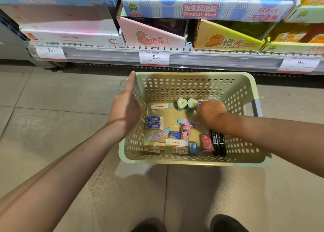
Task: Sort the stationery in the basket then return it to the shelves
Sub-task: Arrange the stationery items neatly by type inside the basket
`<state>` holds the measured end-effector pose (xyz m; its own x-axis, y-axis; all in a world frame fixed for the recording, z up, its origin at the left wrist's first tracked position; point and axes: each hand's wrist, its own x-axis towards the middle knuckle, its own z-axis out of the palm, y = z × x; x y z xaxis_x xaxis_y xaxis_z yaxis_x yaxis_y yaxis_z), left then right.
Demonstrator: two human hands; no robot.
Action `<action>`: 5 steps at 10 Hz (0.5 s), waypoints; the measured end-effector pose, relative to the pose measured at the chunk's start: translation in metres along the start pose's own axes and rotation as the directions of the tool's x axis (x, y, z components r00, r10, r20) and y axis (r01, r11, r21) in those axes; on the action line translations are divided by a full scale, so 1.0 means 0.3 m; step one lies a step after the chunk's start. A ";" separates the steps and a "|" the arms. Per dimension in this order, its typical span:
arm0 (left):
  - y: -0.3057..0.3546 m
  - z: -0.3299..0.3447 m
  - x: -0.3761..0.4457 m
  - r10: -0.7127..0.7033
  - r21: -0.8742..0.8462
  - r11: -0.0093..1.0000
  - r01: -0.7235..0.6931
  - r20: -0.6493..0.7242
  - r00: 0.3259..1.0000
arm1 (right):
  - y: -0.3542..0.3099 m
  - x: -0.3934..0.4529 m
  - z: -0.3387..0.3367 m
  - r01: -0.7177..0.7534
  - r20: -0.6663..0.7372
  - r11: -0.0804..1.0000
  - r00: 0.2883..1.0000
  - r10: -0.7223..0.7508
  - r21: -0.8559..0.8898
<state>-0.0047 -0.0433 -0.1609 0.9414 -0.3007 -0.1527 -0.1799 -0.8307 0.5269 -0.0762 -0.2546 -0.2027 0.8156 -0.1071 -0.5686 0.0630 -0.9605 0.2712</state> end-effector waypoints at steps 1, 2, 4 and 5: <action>0.000 -0.001 0.000 0.000 0.000 1.000 0.000 0.002 1.000 | 0.032 0.043 0.028 -0.058 -0.024 0.998 0.998 0.059 0.012; 0.000 0.001 0.003 -0.004 0.005 1.000 0.004 -0.001 1.000 | 0.039 0.061 0.053 -0.048 -0.070 0.999 0.996 0.047 -0.012; -0.001 0.002 0.004 -0.006 0.010 1.000 0.006 -0.004 1.000 | 0.052 0.076 0.067 -0.025 -0.104 0.999 0.994 0.020 -0.039; -0.002 0.002 0.003 0.000 0.005 1.000 0.000 -0.004 1.000 | 0.056 0.075 0.065 -0.023 -0.104 0.999 0.994 0.019 -0.039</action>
<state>-0.0038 -0.0435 -0.1619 0.9423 -0.2994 -0.1495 -0.1816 -0.8327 0.5231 -0.0680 -0.2782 -0.2261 0.8721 -0.0981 -0.4794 0.0663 -0.9470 0.3143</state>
